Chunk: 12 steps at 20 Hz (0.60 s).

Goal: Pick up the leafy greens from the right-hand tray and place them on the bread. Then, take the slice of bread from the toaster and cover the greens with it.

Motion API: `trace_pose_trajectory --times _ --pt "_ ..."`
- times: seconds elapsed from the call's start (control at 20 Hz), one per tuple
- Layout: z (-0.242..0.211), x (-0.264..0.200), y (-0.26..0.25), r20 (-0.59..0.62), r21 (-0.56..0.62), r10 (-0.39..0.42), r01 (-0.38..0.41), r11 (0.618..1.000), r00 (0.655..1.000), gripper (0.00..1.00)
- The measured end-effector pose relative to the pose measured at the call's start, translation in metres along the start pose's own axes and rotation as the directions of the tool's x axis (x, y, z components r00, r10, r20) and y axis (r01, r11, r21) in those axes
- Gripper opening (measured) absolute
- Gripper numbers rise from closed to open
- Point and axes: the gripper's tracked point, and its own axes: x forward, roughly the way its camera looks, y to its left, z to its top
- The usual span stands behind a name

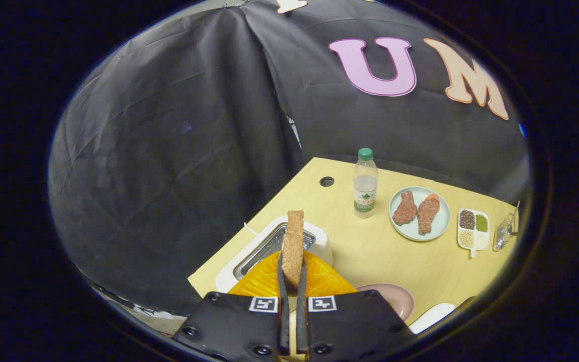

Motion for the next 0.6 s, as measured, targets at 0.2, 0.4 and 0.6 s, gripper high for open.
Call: trace_pose_trajectory --times 0.2,0.4,0.6 --pt "-0.011 -0.013 -0.026 0.017 0.054 -0.026 0.025 0.998 1.0 0.08" --pt "-0.031 -0.023 -0.049 0.013 0.113 -0.055 0.053 0.992 0.998 0.08" --pt "-0.063 -0.025 -0.069 -0.017 0.168 -0.084 0.085 0.982 0.996 0.08"
